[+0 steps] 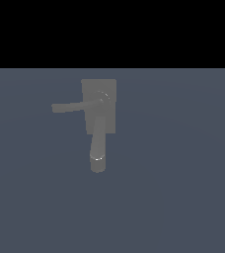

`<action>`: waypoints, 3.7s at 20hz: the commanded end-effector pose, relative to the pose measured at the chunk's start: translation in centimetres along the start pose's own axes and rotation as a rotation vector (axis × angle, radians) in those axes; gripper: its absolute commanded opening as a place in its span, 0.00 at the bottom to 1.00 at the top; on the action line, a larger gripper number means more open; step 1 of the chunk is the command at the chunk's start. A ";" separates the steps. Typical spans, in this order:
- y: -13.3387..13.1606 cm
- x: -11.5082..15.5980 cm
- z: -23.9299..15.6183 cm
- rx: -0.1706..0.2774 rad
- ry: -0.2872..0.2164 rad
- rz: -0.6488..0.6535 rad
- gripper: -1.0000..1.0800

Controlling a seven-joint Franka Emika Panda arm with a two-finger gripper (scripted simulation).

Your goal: Turn on the faucet by rotating a designated handle.

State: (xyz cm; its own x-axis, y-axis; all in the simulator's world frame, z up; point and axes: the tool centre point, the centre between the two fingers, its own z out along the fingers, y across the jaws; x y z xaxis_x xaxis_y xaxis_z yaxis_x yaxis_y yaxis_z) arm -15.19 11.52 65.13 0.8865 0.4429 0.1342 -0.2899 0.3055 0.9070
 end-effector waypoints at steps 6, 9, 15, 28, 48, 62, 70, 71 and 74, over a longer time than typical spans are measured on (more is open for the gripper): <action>-1.8 5.6 -4.8 -0.221 0.177 -0.134 0.00; -3.4 7.7 -6.9 -0.298 0.252 -0.197 0.00; -8.1 11.6 -11.0 -0.431 0.408 -0.339 0.00; -24.0 16.4 -18.6 -0.612 0.769 -0.702 0.00; -46.9 12.4 -23.9 -0.626 1.197 -1.167 0.00; -49.2 11.6 -20.9 -0.596 1.186 -1.198 0.00; -51.0 11.0 -19.9 -0.569 1.211 -1.228 0.00; -51.3 10.8 -20.0 -0.568 1.216 -1.234 0.00; -51.8 10.5 -20.2 -0.566 1.225 -1.245 0.00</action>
State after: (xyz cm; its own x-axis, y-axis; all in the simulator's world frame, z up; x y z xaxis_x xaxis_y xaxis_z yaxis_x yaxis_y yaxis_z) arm 1.96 17.42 11.79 0.0081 -0.0181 -0.9998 -0.0500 0.9986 -0.0185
